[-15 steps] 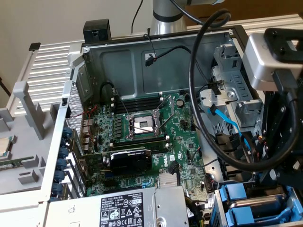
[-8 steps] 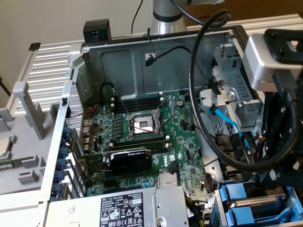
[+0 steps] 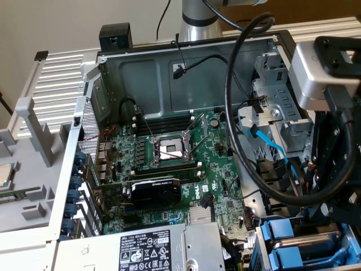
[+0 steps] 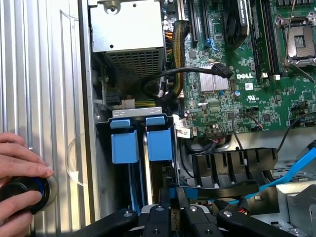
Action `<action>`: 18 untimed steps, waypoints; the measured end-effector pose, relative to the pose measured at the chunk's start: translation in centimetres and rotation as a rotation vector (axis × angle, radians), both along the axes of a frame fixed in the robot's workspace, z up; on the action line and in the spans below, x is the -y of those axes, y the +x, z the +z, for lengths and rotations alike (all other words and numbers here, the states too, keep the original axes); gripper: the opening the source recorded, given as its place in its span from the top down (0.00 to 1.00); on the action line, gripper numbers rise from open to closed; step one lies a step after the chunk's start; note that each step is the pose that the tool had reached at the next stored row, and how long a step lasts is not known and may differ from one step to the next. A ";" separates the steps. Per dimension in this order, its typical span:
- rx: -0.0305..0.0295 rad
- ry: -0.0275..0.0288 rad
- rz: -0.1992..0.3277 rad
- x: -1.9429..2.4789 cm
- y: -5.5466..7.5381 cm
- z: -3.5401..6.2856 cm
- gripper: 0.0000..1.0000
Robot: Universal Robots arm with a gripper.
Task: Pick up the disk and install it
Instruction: 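Insert the second disk wire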
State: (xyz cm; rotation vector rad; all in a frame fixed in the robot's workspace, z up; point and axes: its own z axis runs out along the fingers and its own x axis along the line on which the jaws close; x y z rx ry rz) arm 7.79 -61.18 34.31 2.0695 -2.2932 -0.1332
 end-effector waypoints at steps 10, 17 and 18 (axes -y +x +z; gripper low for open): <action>0.0000 -0.0002 0.000 0.00 0.1 -0.11 0.84; 0.0000 -0.0003 0.000 0.00 0.1 -0.18 0.84; 0.0000 -0.0002 0.000 -0.01 0.1 -0.20 0.84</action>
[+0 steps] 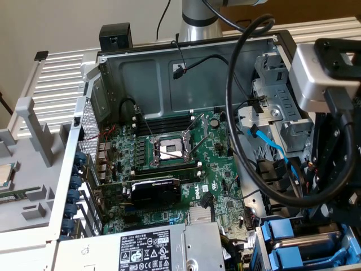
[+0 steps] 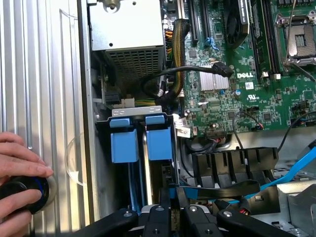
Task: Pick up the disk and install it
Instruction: 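Insert the second disk wire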
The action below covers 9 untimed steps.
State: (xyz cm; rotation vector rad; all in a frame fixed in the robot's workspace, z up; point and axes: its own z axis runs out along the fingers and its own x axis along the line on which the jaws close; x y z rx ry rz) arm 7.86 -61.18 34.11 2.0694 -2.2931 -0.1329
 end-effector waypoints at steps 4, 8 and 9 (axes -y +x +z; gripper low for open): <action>-0.0001 0.0002 0.000 0.00 0.0 -0.02 0.84; 0.0001 0.0002 0.000 0.00 0.0 -0.02 0.84; 0.0008 0.0002 0.000 0.00 -0.1 -0.02 0.84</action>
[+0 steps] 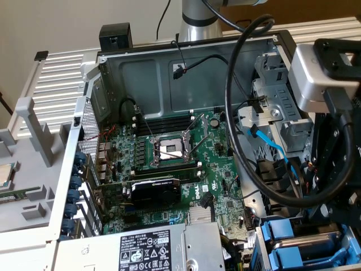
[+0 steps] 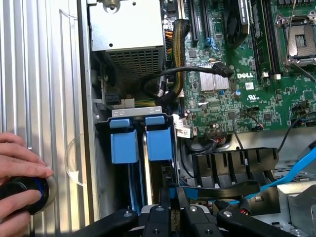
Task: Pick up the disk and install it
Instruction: 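Insert the second disk wire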
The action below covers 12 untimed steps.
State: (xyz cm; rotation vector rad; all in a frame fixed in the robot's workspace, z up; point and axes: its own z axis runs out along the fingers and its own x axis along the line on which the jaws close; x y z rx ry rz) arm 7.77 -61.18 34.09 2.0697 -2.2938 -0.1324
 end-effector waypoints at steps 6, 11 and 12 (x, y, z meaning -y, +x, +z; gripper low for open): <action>0.0051 -0.0001 0.000 0.00 0.0 0.01 0.84; 0.0113 -0.0002 0.000 0.00 0.0 0.01 0.84; 0.0121 -0.0001 0.000 0.00 0.0 0.00 0.84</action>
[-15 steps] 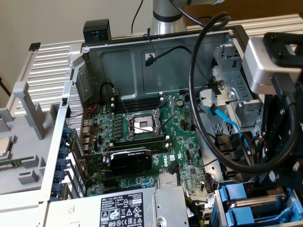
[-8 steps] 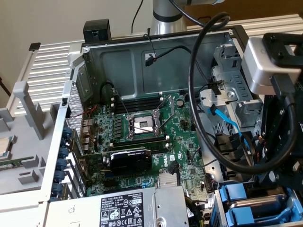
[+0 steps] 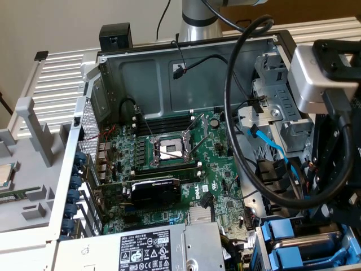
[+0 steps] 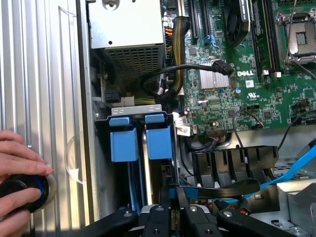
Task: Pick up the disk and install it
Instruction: 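Insert the second disk wire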
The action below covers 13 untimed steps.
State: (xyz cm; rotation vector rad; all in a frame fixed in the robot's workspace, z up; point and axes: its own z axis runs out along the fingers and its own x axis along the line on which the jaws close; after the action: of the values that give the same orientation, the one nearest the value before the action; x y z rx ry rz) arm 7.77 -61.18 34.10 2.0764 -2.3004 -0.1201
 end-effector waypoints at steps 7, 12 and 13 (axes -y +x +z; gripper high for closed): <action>0.0005 0.0000 0.000 0.00 -0.1 -0.01 0.84; 0.0006 -0.0001 0.000 0.02 -0.1 -0.01 0.84; 0.0007 -0.0001 0.000 0.02 -0.1 -0.01 0.84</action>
State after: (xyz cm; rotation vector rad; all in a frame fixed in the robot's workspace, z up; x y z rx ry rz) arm 7.63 -61.20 34.08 2.0767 -2.3008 -0.1193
